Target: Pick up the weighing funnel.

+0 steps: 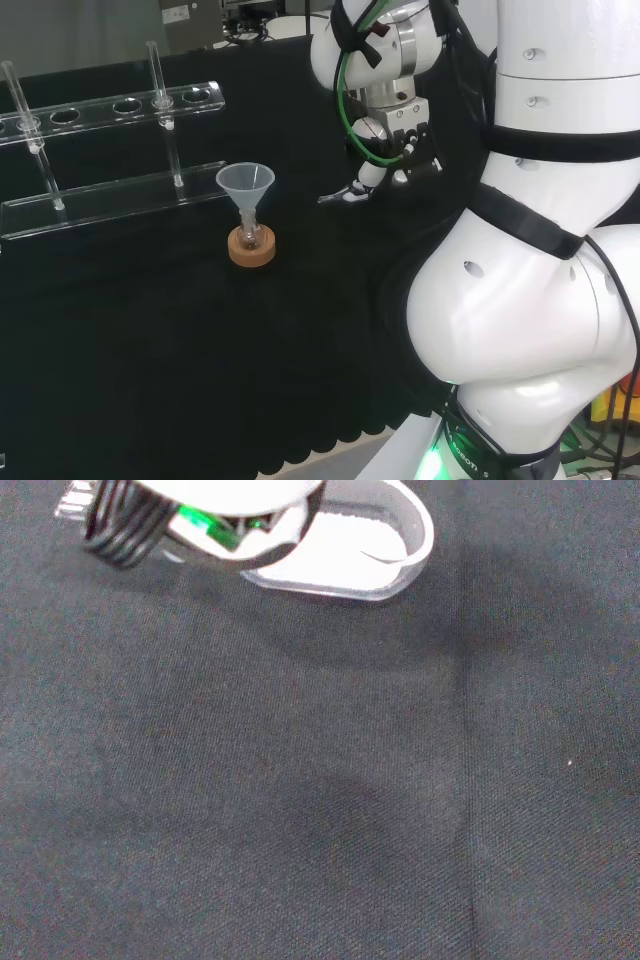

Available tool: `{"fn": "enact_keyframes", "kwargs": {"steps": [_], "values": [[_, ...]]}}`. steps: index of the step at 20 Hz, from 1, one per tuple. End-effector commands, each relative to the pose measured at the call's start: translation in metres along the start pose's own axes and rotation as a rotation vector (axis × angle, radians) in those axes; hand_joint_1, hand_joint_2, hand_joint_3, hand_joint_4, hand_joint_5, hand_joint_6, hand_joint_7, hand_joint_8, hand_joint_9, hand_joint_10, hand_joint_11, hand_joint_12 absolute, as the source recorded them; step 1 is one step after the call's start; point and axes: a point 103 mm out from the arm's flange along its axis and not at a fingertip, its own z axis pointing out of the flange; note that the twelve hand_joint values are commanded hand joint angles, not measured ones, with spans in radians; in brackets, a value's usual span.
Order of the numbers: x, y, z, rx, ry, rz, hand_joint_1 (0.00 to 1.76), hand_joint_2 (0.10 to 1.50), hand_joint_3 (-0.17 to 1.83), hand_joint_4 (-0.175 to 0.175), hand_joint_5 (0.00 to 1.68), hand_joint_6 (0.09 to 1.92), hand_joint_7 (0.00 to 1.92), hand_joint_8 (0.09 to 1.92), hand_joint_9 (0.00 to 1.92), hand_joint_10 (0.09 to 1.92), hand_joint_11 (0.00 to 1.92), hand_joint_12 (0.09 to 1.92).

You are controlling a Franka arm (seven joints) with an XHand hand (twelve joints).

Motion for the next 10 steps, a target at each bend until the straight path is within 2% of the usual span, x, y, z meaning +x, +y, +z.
{"fn": "enact_keyframes", "kwargs": {"steps": [1, 10], "values": [[0.0007, -0.0004, 0.0010, 0.002, 0.001, -0.002, 0.93, 0.65, 0.60, -0.019, 0.58, 0.71, 0.58, 0.67, 0.76, 0.49, 0.54, 1.22], [0.0013, -0.0013, 0.0040, 0.002, 0.007, -0.008, 0.93, 0.65, 0.60, -0.019, 0.57, 0.71, 0.58, 0.67, 0.76, 0.48, 0.54, 1.22]]}}
